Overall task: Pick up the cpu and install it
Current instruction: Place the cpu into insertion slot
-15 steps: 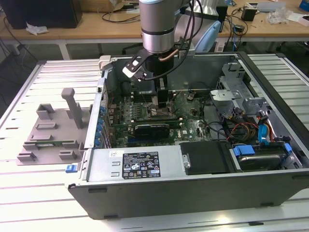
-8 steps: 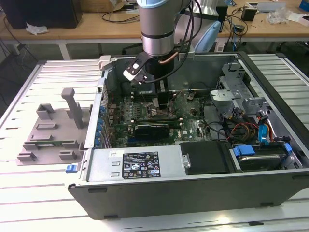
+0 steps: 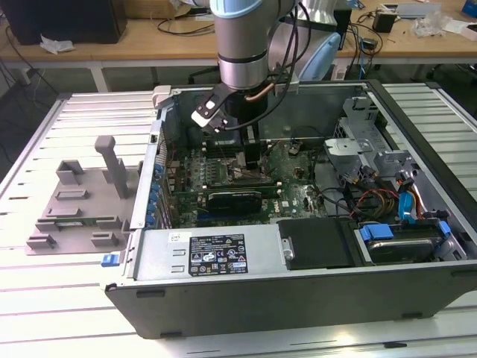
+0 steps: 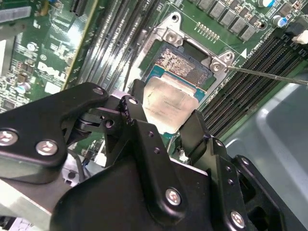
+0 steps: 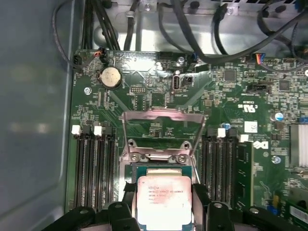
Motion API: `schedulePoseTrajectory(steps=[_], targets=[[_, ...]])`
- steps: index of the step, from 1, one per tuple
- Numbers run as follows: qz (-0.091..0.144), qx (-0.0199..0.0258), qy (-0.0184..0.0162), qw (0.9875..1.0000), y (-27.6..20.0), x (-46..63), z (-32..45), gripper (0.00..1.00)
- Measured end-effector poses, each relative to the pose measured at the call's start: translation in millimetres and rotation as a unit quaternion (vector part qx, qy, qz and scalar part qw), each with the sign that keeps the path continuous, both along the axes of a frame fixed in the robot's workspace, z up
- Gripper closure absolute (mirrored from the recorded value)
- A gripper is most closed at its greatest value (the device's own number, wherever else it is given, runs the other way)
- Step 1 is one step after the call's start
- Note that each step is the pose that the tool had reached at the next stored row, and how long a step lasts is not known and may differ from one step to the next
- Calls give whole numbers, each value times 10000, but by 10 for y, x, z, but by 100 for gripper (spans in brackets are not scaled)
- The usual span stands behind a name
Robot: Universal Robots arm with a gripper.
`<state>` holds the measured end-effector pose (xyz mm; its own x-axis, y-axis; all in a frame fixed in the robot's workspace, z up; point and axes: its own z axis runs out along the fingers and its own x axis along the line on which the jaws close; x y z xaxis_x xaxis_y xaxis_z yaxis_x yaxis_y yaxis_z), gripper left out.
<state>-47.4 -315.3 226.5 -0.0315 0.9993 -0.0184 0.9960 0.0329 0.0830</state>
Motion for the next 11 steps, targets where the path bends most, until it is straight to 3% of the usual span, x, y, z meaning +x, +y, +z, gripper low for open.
schedulePoseTrajectory(steps=[5, 8, 11], targets=[[0, -152, 8, 9999, 25, 0, -64, 45], [0, -184, 8, 9998, 27, 1, -108, 45], [-2, -185, 8, 9998, 79, 0, -138, 45]])
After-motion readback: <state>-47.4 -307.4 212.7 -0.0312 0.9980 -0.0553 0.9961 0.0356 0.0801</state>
